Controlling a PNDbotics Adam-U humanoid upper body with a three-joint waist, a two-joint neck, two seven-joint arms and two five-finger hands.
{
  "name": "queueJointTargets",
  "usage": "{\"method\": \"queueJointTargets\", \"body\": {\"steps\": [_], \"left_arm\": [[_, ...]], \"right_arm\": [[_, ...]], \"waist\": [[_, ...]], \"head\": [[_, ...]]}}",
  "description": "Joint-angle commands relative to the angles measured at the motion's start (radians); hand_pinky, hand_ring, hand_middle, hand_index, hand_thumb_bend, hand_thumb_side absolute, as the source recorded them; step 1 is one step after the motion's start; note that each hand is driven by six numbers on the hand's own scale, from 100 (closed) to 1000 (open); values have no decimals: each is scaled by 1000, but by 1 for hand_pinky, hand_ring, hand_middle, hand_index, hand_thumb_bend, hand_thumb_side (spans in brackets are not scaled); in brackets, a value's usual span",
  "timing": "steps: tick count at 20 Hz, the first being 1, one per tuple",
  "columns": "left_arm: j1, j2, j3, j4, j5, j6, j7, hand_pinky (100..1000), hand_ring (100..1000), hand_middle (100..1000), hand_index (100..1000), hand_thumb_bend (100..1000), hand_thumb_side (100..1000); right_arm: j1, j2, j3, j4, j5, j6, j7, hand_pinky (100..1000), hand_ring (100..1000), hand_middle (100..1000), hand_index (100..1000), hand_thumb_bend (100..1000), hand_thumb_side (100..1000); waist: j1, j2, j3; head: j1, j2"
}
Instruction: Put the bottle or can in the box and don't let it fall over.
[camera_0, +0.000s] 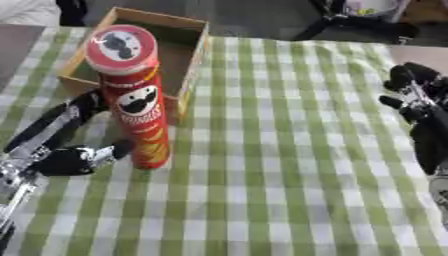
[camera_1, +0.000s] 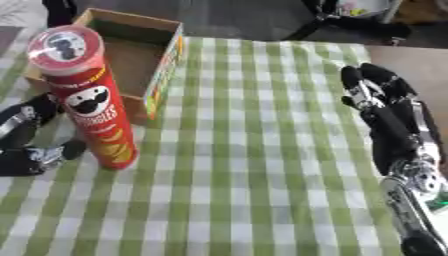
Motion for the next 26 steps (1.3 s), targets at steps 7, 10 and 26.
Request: {"method": "queueJointTargets", "body": {"steps": [7, 10, 26], "left_arm": [[-23, 1, -4, -8, 2, 2, 32, 1000, 1000, 881, 923, 544, 571], [-25, -1, -2, -3, 2, 19, 45, 1000, 1000, 887, 930, 542, 585], [-67, -27, -3, 36, -53, 70, 127, 1000, 1000, 885, 928, 561, 606]], "right_arm": [[-5, -11, -4, -13, -4, -2, 7, 730, 770, 760, 734, 518, 294], [-5, -11, -4, -14, -5, -2, 8, 730, 770, 760, 734, 517, 295], [-7, -3, 0, -11, -7, -1, 16, 732, 770, 761, 735, 515, 290]], "waist": [[-1, -15, 0], [-2, -16, 1], [-3, -14, 0]], "head": [[11, -14], [16, -16], [18, -24]]}}
